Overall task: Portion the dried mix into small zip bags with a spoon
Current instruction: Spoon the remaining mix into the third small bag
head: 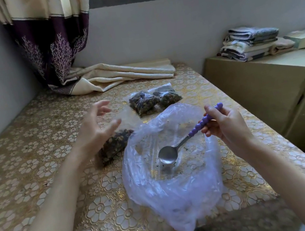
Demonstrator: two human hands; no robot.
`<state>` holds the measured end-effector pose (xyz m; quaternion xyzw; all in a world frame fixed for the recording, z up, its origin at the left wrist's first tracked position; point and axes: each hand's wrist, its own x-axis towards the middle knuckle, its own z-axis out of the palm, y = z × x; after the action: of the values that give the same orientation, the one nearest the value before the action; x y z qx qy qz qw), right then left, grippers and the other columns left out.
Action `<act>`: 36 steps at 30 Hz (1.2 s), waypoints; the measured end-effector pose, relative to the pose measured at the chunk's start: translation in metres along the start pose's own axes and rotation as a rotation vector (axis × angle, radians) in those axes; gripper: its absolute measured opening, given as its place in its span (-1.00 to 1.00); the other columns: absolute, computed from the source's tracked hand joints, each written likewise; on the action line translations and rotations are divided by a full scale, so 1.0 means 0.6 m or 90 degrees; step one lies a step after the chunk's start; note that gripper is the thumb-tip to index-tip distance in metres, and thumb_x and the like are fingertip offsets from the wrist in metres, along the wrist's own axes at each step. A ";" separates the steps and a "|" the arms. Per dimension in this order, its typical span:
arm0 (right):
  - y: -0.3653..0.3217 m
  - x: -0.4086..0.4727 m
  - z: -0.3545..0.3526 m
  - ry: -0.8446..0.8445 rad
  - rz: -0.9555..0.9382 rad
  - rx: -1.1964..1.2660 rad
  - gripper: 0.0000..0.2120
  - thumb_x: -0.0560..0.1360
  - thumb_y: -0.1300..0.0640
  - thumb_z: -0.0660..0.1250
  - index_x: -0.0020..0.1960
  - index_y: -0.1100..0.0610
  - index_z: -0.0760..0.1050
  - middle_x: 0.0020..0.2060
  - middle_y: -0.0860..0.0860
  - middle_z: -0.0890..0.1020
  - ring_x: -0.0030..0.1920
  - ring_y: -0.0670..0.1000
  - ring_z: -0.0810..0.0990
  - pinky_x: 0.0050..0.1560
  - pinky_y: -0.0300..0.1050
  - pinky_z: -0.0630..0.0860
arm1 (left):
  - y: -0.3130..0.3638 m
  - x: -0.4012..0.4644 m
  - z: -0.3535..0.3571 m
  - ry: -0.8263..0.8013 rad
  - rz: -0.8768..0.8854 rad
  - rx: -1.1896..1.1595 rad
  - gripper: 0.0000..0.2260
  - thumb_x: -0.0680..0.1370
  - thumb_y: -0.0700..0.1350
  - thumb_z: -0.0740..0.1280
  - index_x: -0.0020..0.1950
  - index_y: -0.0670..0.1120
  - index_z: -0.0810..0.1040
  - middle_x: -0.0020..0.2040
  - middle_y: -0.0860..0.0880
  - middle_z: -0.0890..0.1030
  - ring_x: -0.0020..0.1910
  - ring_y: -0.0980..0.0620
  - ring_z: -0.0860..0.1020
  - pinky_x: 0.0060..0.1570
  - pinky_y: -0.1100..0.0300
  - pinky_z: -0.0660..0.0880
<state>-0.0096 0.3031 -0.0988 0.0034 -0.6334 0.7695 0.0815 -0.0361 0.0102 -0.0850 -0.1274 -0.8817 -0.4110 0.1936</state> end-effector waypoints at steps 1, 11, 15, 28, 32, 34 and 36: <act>0.002 -0.004 -0.001 0.006 0.000 0.003 -0.76 0.56 0.14 0.25 -0.22 0.25 0.44 -0.41 0.19 0.59 -0.51 0.00 0.53 -0.49 -0.24 0.48 | 0.013 -0.008 -0.002 0.063 0.004 0.010 -0.71 0.49 -0.10 0.35 0.17 -0.13 0.41 -0.03 -0.01 0.49 -0.04 0.07 0.46 -0.12 0.38 0.40; 0.041 -0.055 -0.011 0.012 -0.025 0.048 -0.79 0.58 0.18 0.22 -0.20 0.25 0.46 -0.48 0.05 0.59 -0.49 -0.01 0.56 -0.47 -0.26 0.50 | 0.076 -0.155 -0.004 -0.324 -0.333 0.240 -0.28 0.23 0.54 -0.02 -0.14 -0.06 0.47 -0.44 0.05 0.63 -0.48 0.13 0.60 -0.34 0.19 0.52; 0.058 -0.076 -0.011 0.043 -0.050 0.032 -0.75 0.57 0.16 0.23 -0.21 0.26 0.52 -0.48 0.09 0.61 -0.50 -0.01 0.55 -0.48 -0.24 0.50 | 0.084 -0.166 0.008 -0.306 -0.364 0.084 -0.45 0.23 0.47 0.17 -0.04 0.06 0.34 -0.43 0.07 0.64 -0.50 0.16 0.58 -0.53 0.33 0.41; -0.026 0.066 -0.018 0.207 0.127 0.002 -0.72 0.54 0.18 0.10 -0.36 0.10 0.22 -0.56 0.02 0.28 -0.72 -0.10 0.27 -0.61 -0.36 0.22 | 0.118 -0.101 0.043 -0.046 -0.137 -0.052 -0.75 0.55 -0.20 0.26 0.22 -0.04 0.41 -0.09 0.06 0.51 -0.11 0.10 0.52 -0.13 0.18 0.49; -0.021 0.125 -0.041 0.109 0.226 -0.136 -0.72 0.55 0.21 0.08 -0.31 0.04 0.14 -0.59 -0.05 0.13 -0.69 -0.14 0.07 -0.63 -0.44 0.02 | 0.097 -0.097 0.045 -0.021 -0.153 -0.009 -0.79 0.55 -0.20 0.27 0.19 -0.06 0.44 -0.08 0.02 0.51 -0.11 0.05 0.50 -0.16 0.22 0.46; -0.022 0.135 -0.049 0.039 0.250 -0.215 -0.75 0.56 0.15 0.24 -0.24 0.09 0.22 -0.58 -0.05 0.12 -0.67 -0.13 0.08 -0.63 -0.40 0.04 | 0.088 -0.095 0.044 -0.014 -0.170 0.006 -0.82 0.55 -0.20 0.27 0.15 -0.07 0.46 -0.05 -0.04 0.55 -0.06 -0.01 0.53 -0.07 0.07 0.52; -0.028 0.140 -0.051 -0.044 0.305 -0.280 -0.78 0.52 0.09 0.35 -0.10 0.12 0.31 -0.56 -0.04 0.13 -0.65 -0.12 0.09 -0.64 -0.36 0.05 | 0.080 -0.093 0.045 -0.013 -0.184 0.018 -0.83 0.55 -0.18 0.28 0.13 -0.09 0.46 -0.04 -0.08 0.56 -0.04 -0.06 0.55 0.02 -0.03 0.53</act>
<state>-0.0872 0.3460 -0.0795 -0.1375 -0.7696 0.6109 -0.1249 0.0258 0.0577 -0.0935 -0.0005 -0.8983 -0.4210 0.1255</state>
